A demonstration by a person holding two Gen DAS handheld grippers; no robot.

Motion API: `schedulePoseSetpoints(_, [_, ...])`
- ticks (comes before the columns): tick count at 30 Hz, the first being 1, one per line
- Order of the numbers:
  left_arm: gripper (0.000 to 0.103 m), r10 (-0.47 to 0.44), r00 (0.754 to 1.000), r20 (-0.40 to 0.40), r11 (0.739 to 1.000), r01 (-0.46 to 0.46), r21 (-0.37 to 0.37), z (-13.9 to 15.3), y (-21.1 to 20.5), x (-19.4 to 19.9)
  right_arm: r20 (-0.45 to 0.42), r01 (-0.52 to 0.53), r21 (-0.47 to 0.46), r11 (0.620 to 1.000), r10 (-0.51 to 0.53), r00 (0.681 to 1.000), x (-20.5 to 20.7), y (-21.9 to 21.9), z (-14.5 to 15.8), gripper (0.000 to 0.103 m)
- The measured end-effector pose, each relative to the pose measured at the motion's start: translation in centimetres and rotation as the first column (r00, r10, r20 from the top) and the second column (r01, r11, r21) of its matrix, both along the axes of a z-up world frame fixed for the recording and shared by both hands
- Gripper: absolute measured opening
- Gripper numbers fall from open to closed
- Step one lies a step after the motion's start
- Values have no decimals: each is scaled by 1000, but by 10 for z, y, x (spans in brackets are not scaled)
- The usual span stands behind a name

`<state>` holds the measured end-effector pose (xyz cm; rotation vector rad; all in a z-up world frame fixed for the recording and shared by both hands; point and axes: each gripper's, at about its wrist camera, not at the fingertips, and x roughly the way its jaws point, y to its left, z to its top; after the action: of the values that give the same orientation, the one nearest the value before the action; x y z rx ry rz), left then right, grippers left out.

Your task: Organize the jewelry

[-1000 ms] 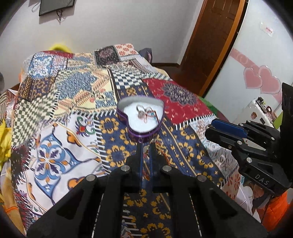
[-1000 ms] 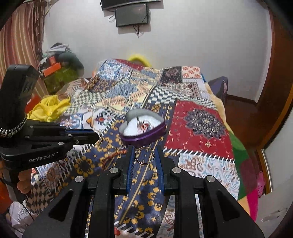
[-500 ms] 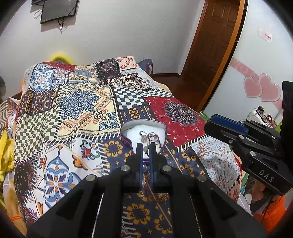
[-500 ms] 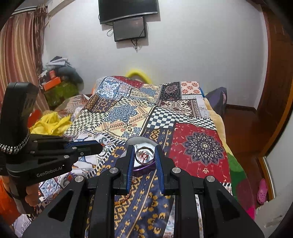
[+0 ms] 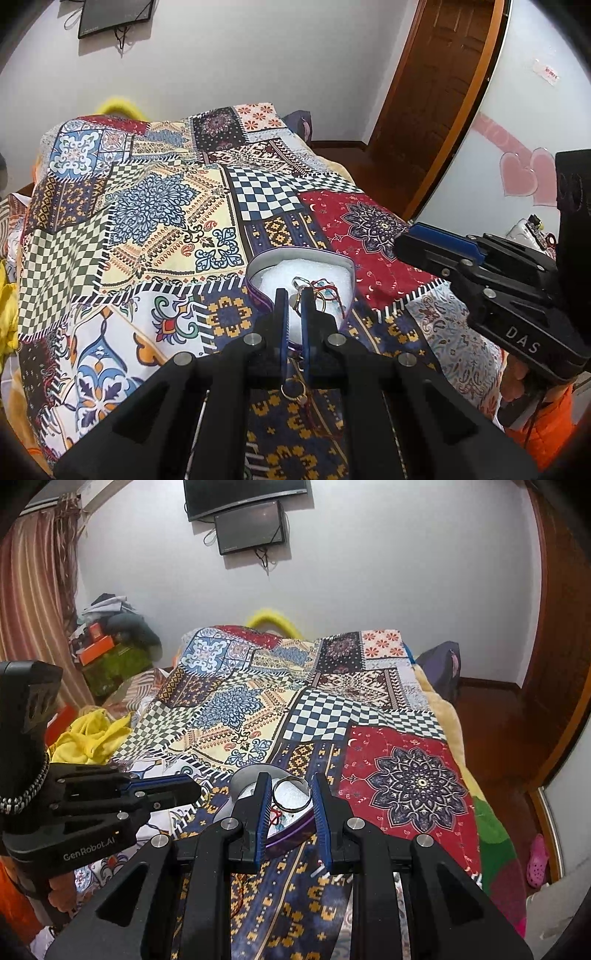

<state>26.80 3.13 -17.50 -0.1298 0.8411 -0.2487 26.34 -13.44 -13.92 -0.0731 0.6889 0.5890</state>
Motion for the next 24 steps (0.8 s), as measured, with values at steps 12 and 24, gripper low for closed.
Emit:
schedulePoseSetpoints(12, [5, -26, 998, -49, 1000, 26, 6, -23, -6, 24, -112, -44, -16, 999, 42, 993, 29, 16, -26, 20])
schedulePoseSetpoints(24, [5, -47, 997, -58, 999, 47, 4, -29, -12, 30, -155, -70, -31, 997, 65, 986, 40, 20, -34, 20])
